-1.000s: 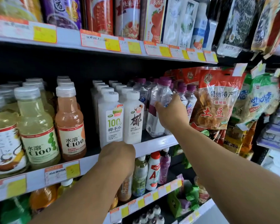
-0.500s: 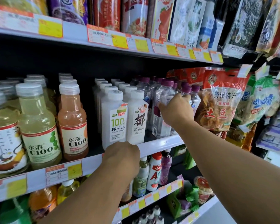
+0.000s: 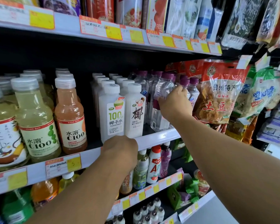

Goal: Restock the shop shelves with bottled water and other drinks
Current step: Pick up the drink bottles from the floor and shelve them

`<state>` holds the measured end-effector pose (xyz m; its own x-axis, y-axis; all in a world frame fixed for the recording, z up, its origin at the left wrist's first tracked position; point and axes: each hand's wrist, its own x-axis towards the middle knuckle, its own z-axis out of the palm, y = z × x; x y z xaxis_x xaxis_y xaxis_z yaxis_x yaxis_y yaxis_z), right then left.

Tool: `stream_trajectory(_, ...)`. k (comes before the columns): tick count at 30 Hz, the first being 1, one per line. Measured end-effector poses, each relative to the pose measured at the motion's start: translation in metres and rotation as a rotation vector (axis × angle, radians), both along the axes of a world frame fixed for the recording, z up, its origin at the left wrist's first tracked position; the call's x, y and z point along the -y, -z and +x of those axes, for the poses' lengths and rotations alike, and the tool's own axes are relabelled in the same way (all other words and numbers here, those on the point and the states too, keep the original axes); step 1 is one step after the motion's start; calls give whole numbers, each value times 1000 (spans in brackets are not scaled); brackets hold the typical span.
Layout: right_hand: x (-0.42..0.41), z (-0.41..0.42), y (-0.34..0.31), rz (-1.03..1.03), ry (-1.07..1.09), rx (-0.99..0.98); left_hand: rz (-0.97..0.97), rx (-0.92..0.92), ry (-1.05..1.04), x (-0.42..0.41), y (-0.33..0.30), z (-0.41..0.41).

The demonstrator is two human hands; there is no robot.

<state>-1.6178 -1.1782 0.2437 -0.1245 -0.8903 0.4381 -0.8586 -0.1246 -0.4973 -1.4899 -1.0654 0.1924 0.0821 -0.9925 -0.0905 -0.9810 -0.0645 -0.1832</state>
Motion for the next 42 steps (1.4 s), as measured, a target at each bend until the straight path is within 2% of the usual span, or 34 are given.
stream_trajectory(5, -29, -8, 31, -151, -105, 30, 55, -36, -70, 1, -5, -3)
stream_trajectory(8, -51, -17, 81, -181, -187, -71, 55, -15, -56, 0, -4, -10)
stream_trajectory(14, -76, -43, 184, 65, -277, -215, -56, 53, -27, -5, 17, -34)
stream_trajectory(18, -83, -62, 238, 299, -258, -257, -198, 296, 11, -16, 71, -45)
stream_trajectory(19, -84, -65, 253, 400, -245, -273, -291, 290, 82, -18, 88, -46)
stream_trajectory(21, -84, -71, 286, 591, -250, -333, -363, 143, 248, -25, 122, -51)
stream_trajectory(22, -84, -74, 306, 659, -273, -372, -286, 27, 283, -29, 139, -53)
stream_trajectory(24, -88, -80, 346, 764, -293, -415, 4, -153, 203, -37, 170, -58)
stream_trajectory(26, -95, -84, 383, 852, -272, -384, 242, -229, 125, -39, 202, -56)
stream_trajectory(27, -99, -85, 400, 896, -270, -378, 298, -244, 113, -40, 218, -53)
stream_trajectory(34, -122, -87, 500, 1047, -307, -322, 422, -288, 26, -51, 318, -36)
stream_trajectory(42, -122, -89, 526, 967, -284, -339, 504, -324, -15, -61, 366, -41)
